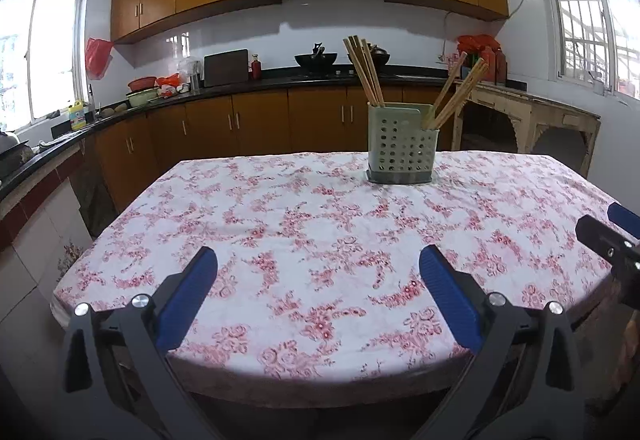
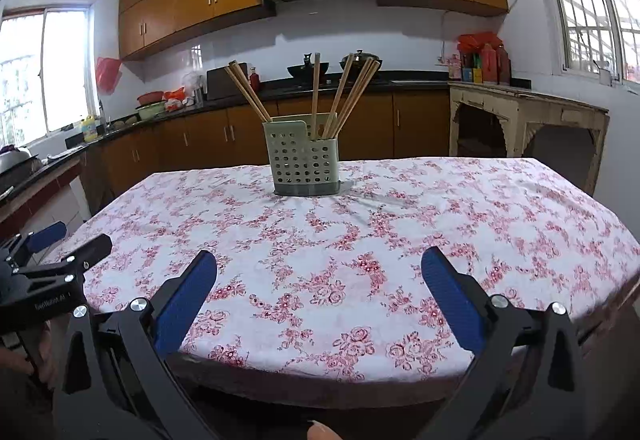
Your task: Organize utensils
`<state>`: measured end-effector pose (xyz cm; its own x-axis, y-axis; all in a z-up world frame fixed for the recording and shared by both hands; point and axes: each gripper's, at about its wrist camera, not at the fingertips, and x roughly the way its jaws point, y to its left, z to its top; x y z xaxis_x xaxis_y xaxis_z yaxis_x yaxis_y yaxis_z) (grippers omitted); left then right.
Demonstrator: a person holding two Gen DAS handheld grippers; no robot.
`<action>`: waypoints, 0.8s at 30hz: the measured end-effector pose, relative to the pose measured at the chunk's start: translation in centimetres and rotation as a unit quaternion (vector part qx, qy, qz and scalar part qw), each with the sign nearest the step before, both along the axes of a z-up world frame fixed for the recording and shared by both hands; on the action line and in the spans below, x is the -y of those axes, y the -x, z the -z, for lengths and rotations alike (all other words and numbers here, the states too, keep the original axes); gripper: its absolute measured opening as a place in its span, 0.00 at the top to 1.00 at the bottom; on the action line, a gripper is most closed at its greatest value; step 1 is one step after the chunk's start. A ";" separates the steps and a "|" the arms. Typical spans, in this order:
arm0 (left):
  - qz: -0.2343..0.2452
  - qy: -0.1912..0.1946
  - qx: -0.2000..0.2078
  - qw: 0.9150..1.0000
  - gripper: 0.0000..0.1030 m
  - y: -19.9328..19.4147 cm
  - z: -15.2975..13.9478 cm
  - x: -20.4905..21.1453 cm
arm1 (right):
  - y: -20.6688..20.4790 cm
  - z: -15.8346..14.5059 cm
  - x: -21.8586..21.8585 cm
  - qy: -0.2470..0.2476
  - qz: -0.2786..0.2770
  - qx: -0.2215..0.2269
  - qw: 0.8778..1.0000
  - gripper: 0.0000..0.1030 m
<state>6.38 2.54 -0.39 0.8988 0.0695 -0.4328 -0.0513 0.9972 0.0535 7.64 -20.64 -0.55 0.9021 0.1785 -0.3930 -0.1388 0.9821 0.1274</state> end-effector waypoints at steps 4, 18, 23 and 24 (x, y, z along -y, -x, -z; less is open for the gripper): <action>0.001 0.005 0.004 1.000 0.04 0.3 0.1 0.2 | 0.3 0.1 0.0 0.000 -0.003 -0.001 1.000 0.02; 0.004 0.019 0.002 1.000 0.04 0.5 0.5 0.4 | 0.7 0.3 -0.1 -0.006 -0.002 -0.004 1.000 0.02; 0.005 0.021 0.001 1.000 0.04 0.4 0.5 0.5 | 0.6 0.4 -0.2 -0.008 -0.003 -0.007 1.000 0.02; 0.004 0.021 0.001 1.000 0.04 0.4 0.5 0.5 | 0.6 0.5 -0.1 -0.008 -0.003 -0.007 1.000 0.02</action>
<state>5.94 2.07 -0.93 0.9002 0.0434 -0.4332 -0.0426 0.9990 0.0116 7.04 -20.51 -1.01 0.8955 0.1895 -0.4026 -0.1419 0.9792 0.1453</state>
